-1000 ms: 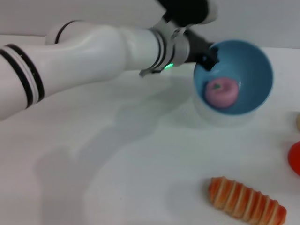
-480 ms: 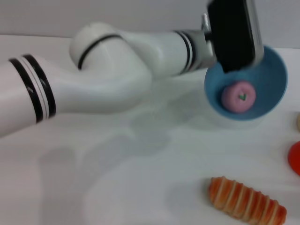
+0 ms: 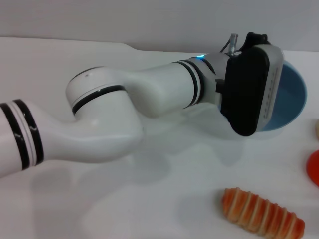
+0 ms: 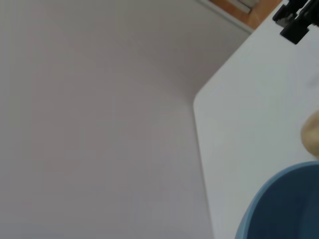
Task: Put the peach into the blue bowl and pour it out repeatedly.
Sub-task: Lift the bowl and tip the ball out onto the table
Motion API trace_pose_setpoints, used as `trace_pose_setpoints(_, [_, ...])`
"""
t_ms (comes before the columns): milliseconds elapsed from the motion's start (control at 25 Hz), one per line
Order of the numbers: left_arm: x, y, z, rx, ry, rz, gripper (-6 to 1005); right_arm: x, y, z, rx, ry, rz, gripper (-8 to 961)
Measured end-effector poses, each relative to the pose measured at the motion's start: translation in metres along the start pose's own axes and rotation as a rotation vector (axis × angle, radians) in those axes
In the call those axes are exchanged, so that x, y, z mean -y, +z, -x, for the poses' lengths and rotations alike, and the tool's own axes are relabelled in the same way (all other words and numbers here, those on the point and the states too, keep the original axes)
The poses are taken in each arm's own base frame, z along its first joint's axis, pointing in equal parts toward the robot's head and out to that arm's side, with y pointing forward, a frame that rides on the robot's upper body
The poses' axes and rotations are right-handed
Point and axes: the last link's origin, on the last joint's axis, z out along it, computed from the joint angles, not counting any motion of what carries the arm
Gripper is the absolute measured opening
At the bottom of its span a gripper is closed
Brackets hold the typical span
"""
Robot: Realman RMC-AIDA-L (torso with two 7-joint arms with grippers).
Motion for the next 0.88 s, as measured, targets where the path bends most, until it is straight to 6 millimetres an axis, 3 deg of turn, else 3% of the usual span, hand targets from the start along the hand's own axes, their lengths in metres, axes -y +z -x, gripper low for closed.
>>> trace_pose_setpoints(200, [-0.003, -0.005, -0.004, -0.038, 0.106, -0.041, -1, 0.004, -0.002, 0.000, 0.002, 0.003, -0.023, 578])
trace_pose_setpoints(480, [-0.022, -0.017, -0.014, -0.118, 0.250, -0.109, 0, 0.003, 0.000, 0.000, 0.003, 0.003, -0.022, 578])
trace_pose_setpoints(720, [-0.029, -0.027, -0.016, -0.154, 0.261, -0.177, 0, 0.002, 0.004, 0.002, 0.007, 0.002, -0.015, 579])
trace_pose_setpoints(880, [-0.027, -0.027, -0.014, -0.144, 0.123, -0.182, 0, 0.001, 0.006, 0.001, 0.005, 0.013, -0.013, 579])
